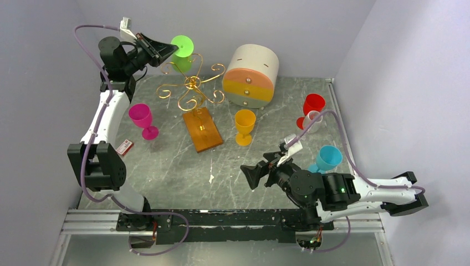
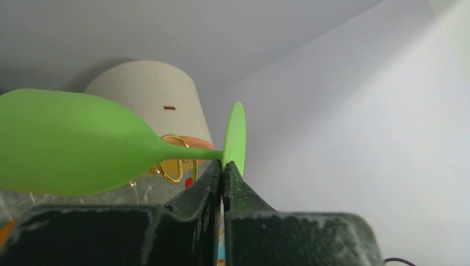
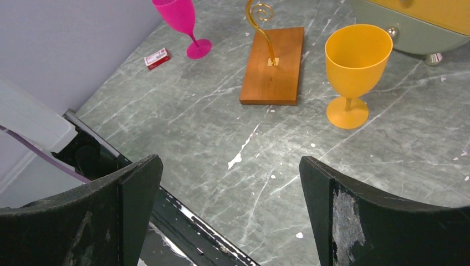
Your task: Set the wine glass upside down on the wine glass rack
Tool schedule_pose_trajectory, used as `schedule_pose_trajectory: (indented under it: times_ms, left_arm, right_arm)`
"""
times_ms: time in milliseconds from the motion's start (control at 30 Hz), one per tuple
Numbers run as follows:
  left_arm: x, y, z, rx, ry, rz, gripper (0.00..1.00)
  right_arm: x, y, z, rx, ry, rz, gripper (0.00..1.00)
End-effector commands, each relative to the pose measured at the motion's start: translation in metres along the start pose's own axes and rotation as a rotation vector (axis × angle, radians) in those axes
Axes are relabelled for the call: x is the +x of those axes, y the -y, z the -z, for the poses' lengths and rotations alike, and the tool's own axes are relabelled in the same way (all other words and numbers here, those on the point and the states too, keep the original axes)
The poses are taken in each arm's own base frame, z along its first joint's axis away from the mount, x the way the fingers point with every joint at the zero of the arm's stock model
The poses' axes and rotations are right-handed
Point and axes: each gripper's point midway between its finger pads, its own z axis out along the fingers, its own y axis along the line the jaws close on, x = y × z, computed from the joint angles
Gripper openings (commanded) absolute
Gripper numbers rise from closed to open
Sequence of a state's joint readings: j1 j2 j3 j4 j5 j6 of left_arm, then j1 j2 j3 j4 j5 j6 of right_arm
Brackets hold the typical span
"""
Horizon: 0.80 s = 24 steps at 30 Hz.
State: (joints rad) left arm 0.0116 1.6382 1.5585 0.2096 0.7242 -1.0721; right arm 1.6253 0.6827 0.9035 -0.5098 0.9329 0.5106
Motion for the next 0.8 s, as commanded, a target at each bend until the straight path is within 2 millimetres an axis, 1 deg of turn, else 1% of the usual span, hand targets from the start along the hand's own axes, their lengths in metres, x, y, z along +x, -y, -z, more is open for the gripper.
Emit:
schedule_pose_trajectory:
  times_ms: [0,167,300,433,567,667,767]
  left_arm:
    - [0.012,0.017,0.004,0.051,-0.07,0.018,0.07]
    - [0.017,0.01,0.003,-0.019,-0.102,0.041,0.07]
    - [0.023,0.003,0.003,-0.04,-0.121,0.078,0.07]
    - [0.029,-0.001,0.003,-0.052,-0.155,0.091,0.07]
    - [0.03,0.007,0.006,-0.007,-0.139,0.079,0.07]
    - [0.031,0.011,0.004,0.007,-0.154,0.076,0.07]
    - [0.033,0.009,0.0,-0.006,-0.159,0.075,0.07]
  right_arm:
    - [-0.018,-0.005,0.002,-0.014,0.05,-0.055,1.0]
    - [-0.015,-0.007,-0.001,-0.028,0.064,-0.046,1.0]
    - [-0.019,-0.008,0.0,-0.031,0.064,-0.048,1.0]
    - [-0.016,-0.006,0.0,-0.023,0.062,-0.049,1.0]
    - [-0.016,-0.008,0.0,-0.042,0.07,-0.049,1.0]
    - [-0.019,-0.009,0.0,-0.045,0.073,-0.041,1.0]
    - [-0.019,-0.007,0.0,-0.036,0.078,-0.038,1.0]
